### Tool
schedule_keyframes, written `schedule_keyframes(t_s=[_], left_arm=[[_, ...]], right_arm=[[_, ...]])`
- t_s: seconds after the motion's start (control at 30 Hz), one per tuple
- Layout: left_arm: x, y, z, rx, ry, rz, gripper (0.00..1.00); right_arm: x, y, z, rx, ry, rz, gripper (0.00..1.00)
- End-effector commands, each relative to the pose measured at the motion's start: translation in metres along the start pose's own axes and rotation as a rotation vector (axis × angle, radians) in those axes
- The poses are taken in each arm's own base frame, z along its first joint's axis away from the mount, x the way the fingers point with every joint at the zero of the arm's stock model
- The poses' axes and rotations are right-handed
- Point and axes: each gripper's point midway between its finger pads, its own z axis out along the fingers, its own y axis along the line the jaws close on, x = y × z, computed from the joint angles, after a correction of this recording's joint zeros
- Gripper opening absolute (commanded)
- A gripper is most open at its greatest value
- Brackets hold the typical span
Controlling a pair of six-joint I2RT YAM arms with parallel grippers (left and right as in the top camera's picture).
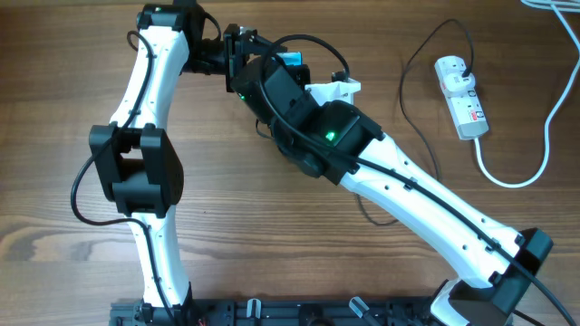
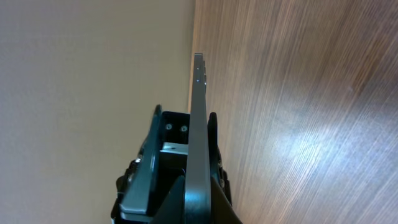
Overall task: Plug charger to phone and switch on socket
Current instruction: 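Rotate the phone with both grippers, turning its bottom edge upward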
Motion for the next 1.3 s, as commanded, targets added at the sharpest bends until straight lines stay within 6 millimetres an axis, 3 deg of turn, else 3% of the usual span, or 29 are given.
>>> schedule_keyframes(t_s=[0.0,0.23,0.47,0.53,0.63,0.8,0.97,1.13,1.2,1.27], left_arm=[[0.017,-0.011,0.001,0.017,0.014,0.04,0.33],[0.017,-0.012,0.001,0.017,0.014,0.041,0.25],[0.017,-0.011,0.001,0.017,0.014,0.04,0.04],[0.017,-0.011,0.001,0.017,0.014,0.04,0.04],[0.017,-0.011,0.001,0.017,0.014,0.04,0.04],[0.017,-0.012,0.001,0.017,0.014,0.042,0.04],[0.011,-0.006,0.001,-0.019,-0.012,0.059,0.04],[-0.002,0.007,-0.001,-0.107,-0.075,0.084,0.04],[-0.009,0.014,-0.002,-0.151,-0.109,0.103,0.04],[-0.018,0.023,-0.005,-0.212,-0.154,0.113,0.04]], right_arm=[[-0.003,0.011,-0.011,-0.032,0.013,0.03,0.04],[-0.002,0.011,-0.011,-0.029,0.022,0.03,0.05],[0.004,0.009,-0.011,-0.015,0.054,0.03,0.06],[0.004,0.009,-0.011,-0.015,0.054,0.029,0.06],[0.004,0.009,-0.011,-0.015,0.054,0.024,0.15],[0.006,0.013,-0.011,-0.036,0.059,-0.129,0.47],[0.002,0.023,-0.018,-0.075,0.05,-0.248,0.6],[-0.012,0.042,-0.046,-0.146,0.032,-0.396,0.79],[-0.019,0.051,-0.063,-0.181,0.025,-0.534,0.87],[-0.028,0.06,-0.08,-0.221,-0.003,-0.764,0.89]])
